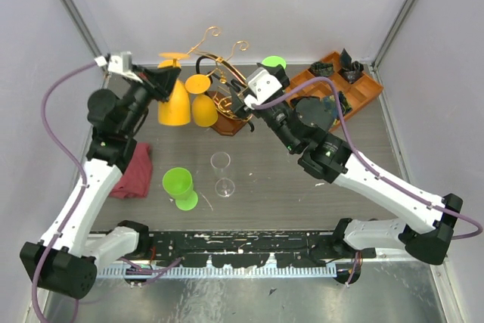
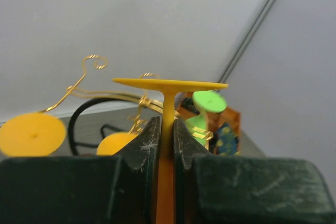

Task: Place the wine glass upside down on the wine glass rack

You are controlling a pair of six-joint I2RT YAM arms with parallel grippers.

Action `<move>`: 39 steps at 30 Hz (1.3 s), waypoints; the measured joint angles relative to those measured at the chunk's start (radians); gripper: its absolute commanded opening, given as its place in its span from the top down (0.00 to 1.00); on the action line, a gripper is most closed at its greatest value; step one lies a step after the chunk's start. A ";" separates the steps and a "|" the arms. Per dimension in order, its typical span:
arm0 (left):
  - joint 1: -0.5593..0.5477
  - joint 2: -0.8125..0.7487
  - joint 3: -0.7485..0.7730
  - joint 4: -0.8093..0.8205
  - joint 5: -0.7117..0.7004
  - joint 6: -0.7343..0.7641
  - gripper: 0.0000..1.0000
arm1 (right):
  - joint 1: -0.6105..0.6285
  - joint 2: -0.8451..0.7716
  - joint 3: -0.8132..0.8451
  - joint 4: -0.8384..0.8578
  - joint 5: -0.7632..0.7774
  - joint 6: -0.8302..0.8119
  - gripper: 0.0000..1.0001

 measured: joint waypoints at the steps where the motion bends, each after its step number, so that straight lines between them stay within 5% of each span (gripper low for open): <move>1: 0.000 -0.018 -0.074 0.053 -0.006 0.044 0.87 | 0.000 -0.002 -0.003 -0.001 0.011 -0.006 0.13; 5: 0.000 -0.043 -0.305 0.259 -0.036 0.172 0.82 | 0.000 -0.002 -0.031 -0.005 0.049 -0.031 0.11; 7: 0.000 -0.041 -0.419 0.405 -0.063 0.237 0.90 | 0.000 -0.002 -0.045 -0.009 0.062 -0.039 0.11; 9: 0.000 -0.038 -0.442 0.459 -0.069 0.260 0.99 | 0.000 0.000 -0.051 -0.012 0.069 -0.043 0.11; 18: -0.052 0.024 -0.536 0.820 -0.068 0.340 1.00 | 0.000 0.002 -0.064 -0.011 0.088 -0.066 0.10; 39: -0.226 0.181 -0.607 1.059 -0.074 0.403 1.00 | 0.000 0.003 -0.076 -0.009 0.092 -0.072 0.10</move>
